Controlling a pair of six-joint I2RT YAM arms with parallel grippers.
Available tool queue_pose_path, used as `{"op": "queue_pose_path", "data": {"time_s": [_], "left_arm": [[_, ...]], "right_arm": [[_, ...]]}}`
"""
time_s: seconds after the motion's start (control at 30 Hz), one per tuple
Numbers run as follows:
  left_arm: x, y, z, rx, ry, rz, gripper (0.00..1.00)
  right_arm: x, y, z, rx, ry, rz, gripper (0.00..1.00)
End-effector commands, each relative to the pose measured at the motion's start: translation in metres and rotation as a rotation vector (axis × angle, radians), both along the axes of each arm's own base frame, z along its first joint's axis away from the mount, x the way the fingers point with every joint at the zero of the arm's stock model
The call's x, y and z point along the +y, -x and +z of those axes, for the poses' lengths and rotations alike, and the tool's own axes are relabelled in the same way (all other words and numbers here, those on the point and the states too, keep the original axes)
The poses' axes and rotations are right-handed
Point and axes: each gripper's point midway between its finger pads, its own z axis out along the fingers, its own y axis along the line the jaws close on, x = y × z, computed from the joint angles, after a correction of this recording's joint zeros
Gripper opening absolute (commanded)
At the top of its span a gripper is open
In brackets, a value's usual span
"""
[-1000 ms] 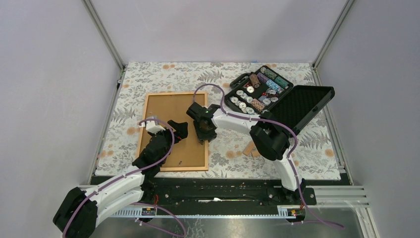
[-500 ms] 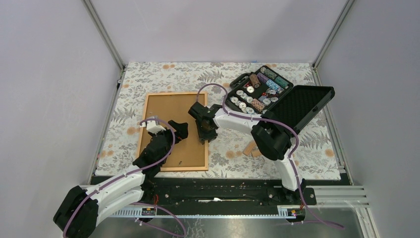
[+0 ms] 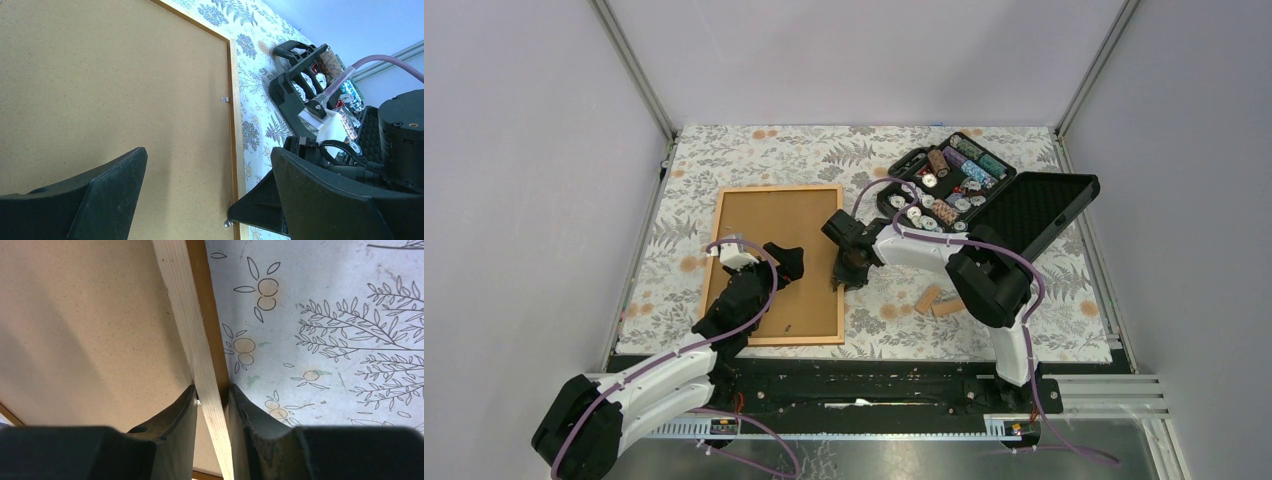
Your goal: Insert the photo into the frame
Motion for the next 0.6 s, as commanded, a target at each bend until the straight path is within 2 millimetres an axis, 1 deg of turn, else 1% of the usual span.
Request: {"op": "queue_pose_path", "data": {"time_s": [0.0, 0.07, 0.17, 0.23, 0.27, 0.37, 0.43, 0.47, 0.57], "left_arm": [[0.002, -0.005, 0.012, -0.035, 0.034, 0.025, 0.99], [0.002, -0.005, 0.012, -0.033, 0.032, 0.027, 0.99], [0.002, -0.006, 0.012, -0.030, 0.029, 0.029, 0.99], [0.002, -0.006, 0.012, -0.032, 0.031, 0.027, 0.99], [0.002, -0.006, 0.012, -0.031, 0.031, 0.028, 0.99], [0.002, -0.006, 0.012, -0.031, 0.031, 0.028, 0.99], [0.002, -0.006, 0.012, -0.031, 0.030, 0.029, 0.99], [0.003, -0.006, 0.012, -0.031, 0.030, 0.030, 0.99], [0.002, -0.006, 0.012, -0.032, 0.032, 0.029, 0.99]], "right_arm": [[0.002, -0.019, 0.001, -0.096, 0.000, -0.042, 0.16], [0.001, -0.022, 0.008, -0.134, 0.006, -0.013, 0.31], [-0.003, -0.024, 0.012, -0.155, 0.017, -0.002, 0.39], [-0.003, -0.023, 0.010, -0.147, 0.028, 0.000, 0.46], [-0.002, -0.023, 0.007, -0.138, 0.029, 0.005, 0.48], [0.002, -0.020, -0.003, -0.109, 0.030, 0.008, 0.48], [0.003, -0.019, -0.008, -0.095, 0.033, 0.010, 0.46], [0.004, -0.019, -0.010, -0.088, 0.037, 0.012, 0.44], [0.001, -0.015, -0.013, -0.072, 0.050, 0.021, 0.32]]}}
